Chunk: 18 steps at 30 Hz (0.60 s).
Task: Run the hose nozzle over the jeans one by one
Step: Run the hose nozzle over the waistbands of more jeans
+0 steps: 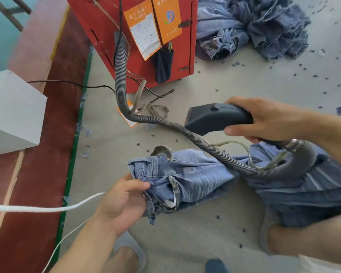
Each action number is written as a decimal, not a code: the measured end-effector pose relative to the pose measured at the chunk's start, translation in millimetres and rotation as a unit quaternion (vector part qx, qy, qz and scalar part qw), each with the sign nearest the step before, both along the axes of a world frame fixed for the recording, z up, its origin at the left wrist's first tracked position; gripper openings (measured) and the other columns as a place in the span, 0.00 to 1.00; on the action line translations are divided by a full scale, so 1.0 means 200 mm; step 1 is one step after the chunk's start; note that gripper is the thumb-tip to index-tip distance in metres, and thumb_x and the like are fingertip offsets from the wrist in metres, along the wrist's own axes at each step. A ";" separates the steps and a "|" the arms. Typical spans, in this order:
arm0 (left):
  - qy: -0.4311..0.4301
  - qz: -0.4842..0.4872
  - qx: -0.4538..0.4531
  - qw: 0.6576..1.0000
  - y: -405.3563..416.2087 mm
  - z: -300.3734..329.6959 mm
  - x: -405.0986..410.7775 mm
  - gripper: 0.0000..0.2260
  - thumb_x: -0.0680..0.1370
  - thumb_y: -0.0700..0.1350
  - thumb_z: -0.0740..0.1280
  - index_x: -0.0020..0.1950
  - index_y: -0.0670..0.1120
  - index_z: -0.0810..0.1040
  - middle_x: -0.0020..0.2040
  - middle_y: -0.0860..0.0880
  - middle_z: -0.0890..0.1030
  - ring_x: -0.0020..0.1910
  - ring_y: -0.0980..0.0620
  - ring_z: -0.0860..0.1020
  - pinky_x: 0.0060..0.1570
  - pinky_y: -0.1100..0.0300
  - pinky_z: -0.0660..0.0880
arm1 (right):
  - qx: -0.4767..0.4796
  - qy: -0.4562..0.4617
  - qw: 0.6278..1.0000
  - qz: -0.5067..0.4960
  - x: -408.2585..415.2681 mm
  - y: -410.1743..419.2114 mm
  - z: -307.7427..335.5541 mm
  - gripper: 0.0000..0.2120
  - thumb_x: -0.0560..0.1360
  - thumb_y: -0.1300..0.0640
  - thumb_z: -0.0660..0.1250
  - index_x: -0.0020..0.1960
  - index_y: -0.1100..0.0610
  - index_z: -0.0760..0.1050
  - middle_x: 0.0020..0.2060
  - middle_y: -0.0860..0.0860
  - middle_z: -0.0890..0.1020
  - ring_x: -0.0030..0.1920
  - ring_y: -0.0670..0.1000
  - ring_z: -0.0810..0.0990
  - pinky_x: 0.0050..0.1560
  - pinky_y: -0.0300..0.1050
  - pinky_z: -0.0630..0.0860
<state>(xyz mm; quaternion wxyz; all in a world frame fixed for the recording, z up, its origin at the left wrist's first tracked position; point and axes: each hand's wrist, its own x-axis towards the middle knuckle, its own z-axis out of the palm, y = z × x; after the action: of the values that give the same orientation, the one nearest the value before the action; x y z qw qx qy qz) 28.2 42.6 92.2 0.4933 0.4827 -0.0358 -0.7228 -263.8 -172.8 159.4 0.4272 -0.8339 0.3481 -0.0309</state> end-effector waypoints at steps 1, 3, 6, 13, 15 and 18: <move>0.017 0.009 -0.004 1.000 -0.01 0.00 0.00 0.25 0.73 0.28 0.59 0.72 0.32 0.72 0.69 0.31 0.76 0.68 0.30 0.75 0.68 0.33 0.72 | 0.004 0.023 1.000 0.003 -0.02 0.00 -0.01 0.11 0.78 0.48 0.73 0.56 0.42 0.73 0.31 0.51 0.82 0.26 0.49 0.79 0.28 0.37 0.73; 0.050 0.019 -0.013 0.998 -0.03 0.00 -0.01 0.25 0.74 0.28 0.59 0.72 0.32 0.73 0.69 0.31 0.76 0.68 0.31 0.76 0.65 0.35 0.75 | 0.004 0.059 0.998 0.029 -0.01 0.05 -0.04 0.12 0.77 0.48 0.73 0.57 0.40 0.73 0.39 0.44 0.83 0.30 0.45 0.81 0.31 0.37 0.76; 0.089 -0.003 -0.009 0.996 -0.04 0.00 -0.05 0.27 0.72 0.29 0.63 0.72 0.32 0.73 0.69 0.32 0.76 0.68 0.32 0.76 0.63 0.38 0.77 | 0.007 0.037 0.997 0.074 0.09 0.17 -0.08 0.13 0.78 0.46 0.73 0.60 0.42 0.74 0.44 0.39 0.82 0.39 0.42 0.82 0.39 0.36 0.77; 0.151 -0.073 0.093 0.982 -0.07 0.04 -0.21 0.33 0.75 0.63 0.70 0.72 0.40 0.78 0.72 0.37 0.76 0.72 0.37 0.74 0.74 0.40 0.68 | -0.013 -0.083 0.996 -0.006 0.15 0.17 0.04 0.11 0.79 0.49 0.73 0.57 0.41 0.72 0.35 0.39 0.81 0.26 0.44 0.78 0.26 0.32 0.71; 0.102 -0.077 0.119 0.985 -0.09 0.04 -0.24 0.26 0.77 0.55 0.71 0.68 0.39 0.81 0.67 0.36 0.80 0.64 0.37 0.81 0.60 0.42 0.80 | -0.024 -0.052 0.998 -0.022 0.08 0.12 0.07 0.10 0.79 0.48 0.72 0.55 0.41 0.72 0.32 0.41 0.81 0.24 0.44 0.77 0.25 0.34 0.72; 0.027 -0.053 0.102 0.993 -0.11 0.02 -0.22 0.19 0.78 0.39 0.66 0.68 0.34 0.78 0.61 0.33 0.82 0.57 0.36 0.84 0.48 0.45 0.84 | 0.003 0.034 0.999 -0.002 -0.03 0.08 0.05 0.10 0.78 0.46 0.72 0.55 0.39 0.72 0.34 0.43 0.82 0.27 0.47 0.79 0.27 0.38 0.74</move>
<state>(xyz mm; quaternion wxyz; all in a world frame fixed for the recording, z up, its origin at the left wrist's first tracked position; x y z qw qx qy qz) -16.0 21.0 95.4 0.4034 0.5087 0.0262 -0.7601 -270.6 -156.3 170.4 0.4176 -0.8324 0.3642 -0.0026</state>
